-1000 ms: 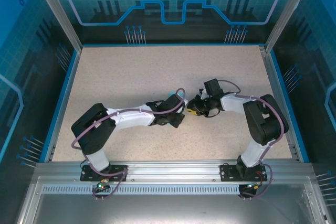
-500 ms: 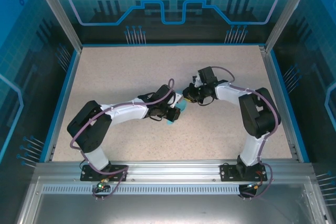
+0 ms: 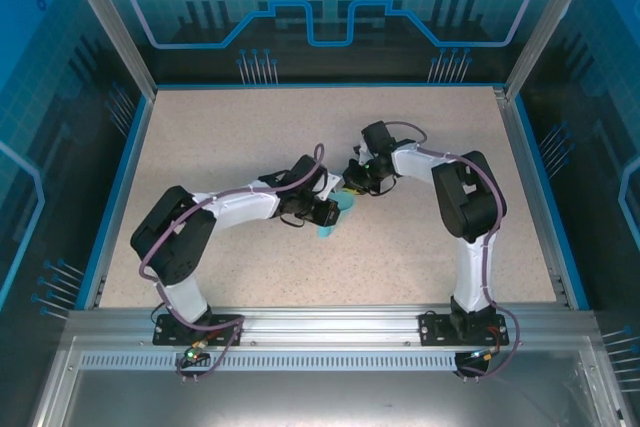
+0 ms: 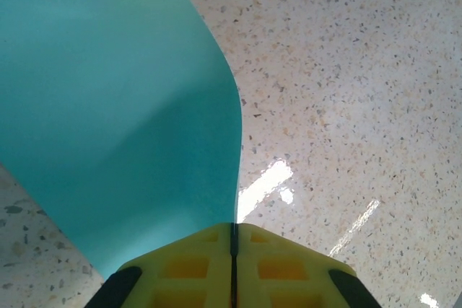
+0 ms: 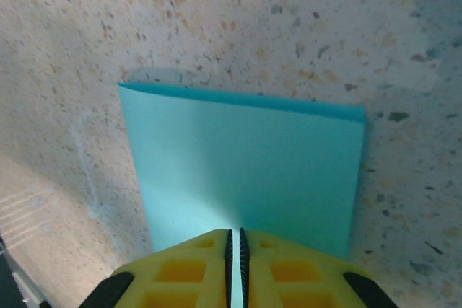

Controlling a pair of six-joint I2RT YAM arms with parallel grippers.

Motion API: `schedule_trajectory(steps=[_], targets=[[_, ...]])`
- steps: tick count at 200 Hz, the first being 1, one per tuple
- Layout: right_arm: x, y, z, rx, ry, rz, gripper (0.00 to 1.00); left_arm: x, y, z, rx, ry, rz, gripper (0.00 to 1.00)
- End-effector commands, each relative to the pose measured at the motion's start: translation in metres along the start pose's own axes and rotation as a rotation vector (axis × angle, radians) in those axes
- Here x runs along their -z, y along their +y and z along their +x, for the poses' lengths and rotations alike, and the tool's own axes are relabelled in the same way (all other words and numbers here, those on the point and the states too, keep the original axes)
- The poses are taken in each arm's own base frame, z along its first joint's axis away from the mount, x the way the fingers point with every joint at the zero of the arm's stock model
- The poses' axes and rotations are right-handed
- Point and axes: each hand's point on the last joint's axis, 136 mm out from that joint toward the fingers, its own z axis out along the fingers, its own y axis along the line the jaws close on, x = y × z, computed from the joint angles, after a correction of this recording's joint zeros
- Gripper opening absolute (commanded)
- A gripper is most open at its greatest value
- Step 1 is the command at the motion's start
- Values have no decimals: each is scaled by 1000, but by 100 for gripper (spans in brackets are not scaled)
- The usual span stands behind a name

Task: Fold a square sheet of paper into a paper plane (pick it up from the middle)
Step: Third fold the triangle at the center of the table.

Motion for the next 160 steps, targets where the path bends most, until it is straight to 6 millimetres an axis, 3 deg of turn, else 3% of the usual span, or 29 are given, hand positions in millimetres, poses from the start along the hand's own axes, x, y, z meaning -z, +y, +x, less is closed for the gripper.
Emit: schedule_trajectory(steps=[1, 84, 160], targets=[[-6, -7, 11, 34, 58, 64, 14, 0, 0, -5, 27, 23, 38, 9], [-4, -7, 11, 43, 59, 86, 14, -3, 28, -16, 69, 44, 3, 12], [-4, -5, 11, 40, 61, 74, 15, -10, 40, -17, 79, 67, -13, 15]])
